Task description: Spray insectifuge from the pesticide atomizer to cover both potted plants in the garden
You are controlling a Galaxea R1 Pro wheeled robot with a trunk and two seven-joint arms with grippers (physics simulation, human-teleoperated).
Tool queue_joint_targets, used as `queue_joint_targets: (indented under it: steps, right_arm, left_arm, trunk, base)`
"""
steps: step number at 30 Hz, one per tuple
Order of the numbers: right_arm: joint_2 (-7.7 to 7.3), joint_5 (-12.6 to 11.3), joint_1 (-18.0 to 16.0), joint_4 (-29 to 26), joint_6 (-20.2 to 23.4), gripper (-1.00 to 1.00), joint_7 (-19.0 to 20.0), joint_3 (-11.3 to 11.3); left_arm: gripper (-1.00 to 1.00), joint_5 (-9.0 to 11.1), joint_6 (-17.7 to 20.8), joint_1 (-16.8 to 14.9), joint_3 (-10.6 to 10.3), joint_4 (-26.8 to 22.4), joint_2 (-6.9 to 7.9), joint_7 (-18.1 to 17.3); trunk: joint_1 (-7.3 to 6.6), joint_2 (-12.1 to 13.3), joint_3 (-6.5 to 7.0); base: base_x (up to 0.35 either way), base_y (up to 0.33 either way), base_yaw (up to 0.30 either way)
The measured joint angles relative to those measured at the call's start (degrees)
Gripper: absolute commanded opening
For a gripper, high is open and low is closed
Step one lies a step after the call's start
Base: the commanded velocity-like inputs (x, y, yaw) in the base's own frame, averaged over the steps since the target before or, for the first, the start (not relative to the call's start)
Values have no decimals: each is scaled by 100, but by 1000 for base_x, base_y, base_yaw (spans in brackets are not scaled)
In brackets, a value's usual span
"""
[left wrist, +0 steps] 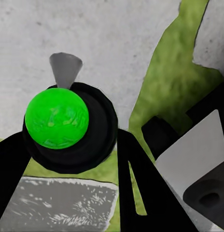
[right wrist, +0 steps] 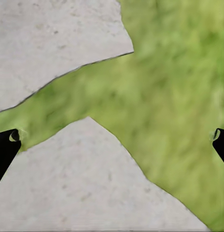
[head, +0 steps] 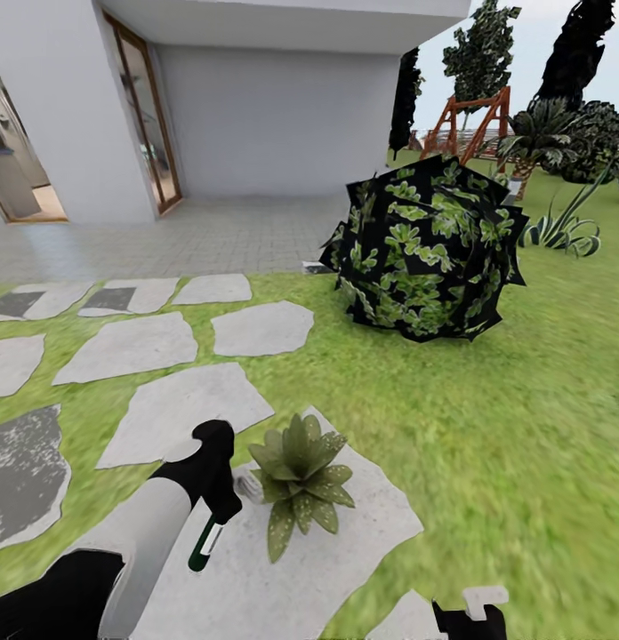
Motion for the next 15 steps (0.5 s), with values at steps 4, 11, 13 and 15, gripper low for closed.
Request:
queue_joint_targets:
  steps: [4,11,13,15]
  right_arm:
    - [0,-2,-1,1,-2,100,0,3]
    - [-13,1,-1,4,-3,100,0,7]
    - [-16,1,-1,2,-3,100,0,3]
    - [-17,1,-1,1,-3,100,0,1]
  left_arm:
    - [-100,9,-10,-321,-77,-33,-128,-8]
    - [-100,13,20,-724,-472,-35,-318,-166]
    - [-100,22,38,-724,-509,-34,-322,-170]
    - [-100,28,44,-711,-517,-20,-323,-171]
  trunk:
    - [-1,0,1]
    - [0,0,0]
    - [0,0,0]
    - [-1,0,0]
  base:
    - [-3,32,-14]
    - [0,0,0]
    - [24,0,0]
    - [149,43,0]
